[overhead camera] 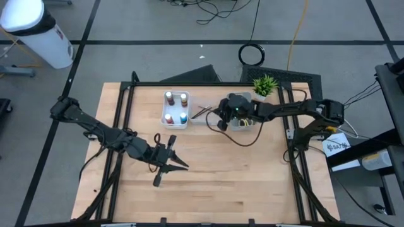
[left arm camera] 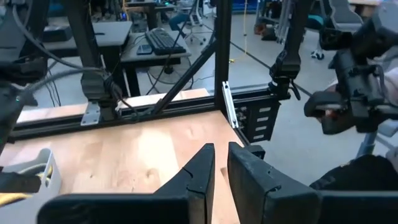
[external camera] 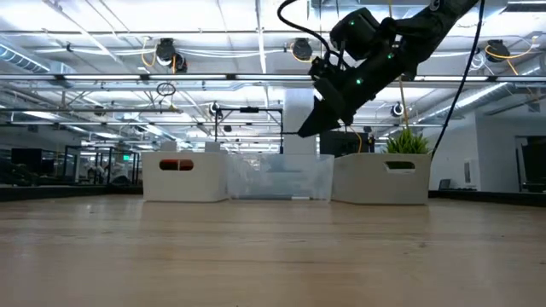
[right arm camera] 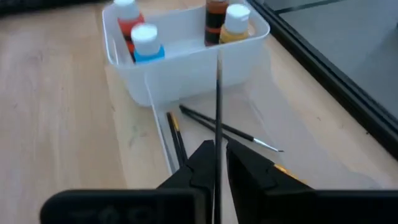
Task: Pick & Place Paint Supplies
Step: Put the gold paint brush in the transparent bin, then return to Home Position
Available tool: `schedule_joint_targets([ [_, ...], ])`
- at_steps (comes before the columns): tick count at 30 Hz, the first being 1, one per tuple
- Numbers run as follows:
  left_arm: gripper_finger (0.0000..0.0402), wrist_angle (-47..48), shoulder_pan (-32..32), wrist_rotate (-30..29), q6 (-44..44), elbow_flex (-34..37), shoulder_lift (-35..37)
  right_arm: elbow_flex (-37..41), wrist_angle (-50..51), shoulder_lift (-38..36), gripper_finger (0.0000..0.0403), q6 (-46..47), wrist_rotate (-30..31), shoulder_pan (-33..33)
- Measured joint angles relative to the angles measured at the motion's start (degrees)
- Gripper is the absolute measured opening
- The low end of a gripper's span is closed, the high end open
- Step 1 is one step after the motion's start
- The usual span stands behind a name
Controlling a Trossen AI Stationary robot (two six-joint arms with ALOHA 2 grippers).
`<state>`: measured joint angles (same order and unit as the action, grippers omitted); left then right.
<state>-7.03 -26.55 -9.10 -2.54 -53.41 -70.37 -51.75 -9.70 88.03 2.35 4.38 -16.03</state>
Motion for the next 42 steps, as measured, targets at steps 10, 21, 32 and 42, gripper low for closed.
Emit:
schedule_joint_targets([
  [10, 0.0051, 6.3, 0.9, 0.1, 3.0, -0.1, 0.3, 0.0, 7.8, -2.1, 0.0039, 3.0, -0.2, 0.0],
  [21, 0.0051, 16.8, 2.0, -6.8, 5.8, 13.8, 29.4, 13.7, 14.1, -33.9, 0.0039, 2.8, -0.2, 2.6],
  [32, 0.0051, 9.7, 4.5, -7.5, 2.4, 39.1, 56.4, 34.4, 13.0, -70.4, 0.004, 8.5, -0.2, 6.5],
  [42, 0.0051, 9.3, 4.8, -7.5, -4.2, 49.5, 64.6, 44.8, 10.4, -84.3, 0.0036, 9.0, -0.2, 6.5],
])
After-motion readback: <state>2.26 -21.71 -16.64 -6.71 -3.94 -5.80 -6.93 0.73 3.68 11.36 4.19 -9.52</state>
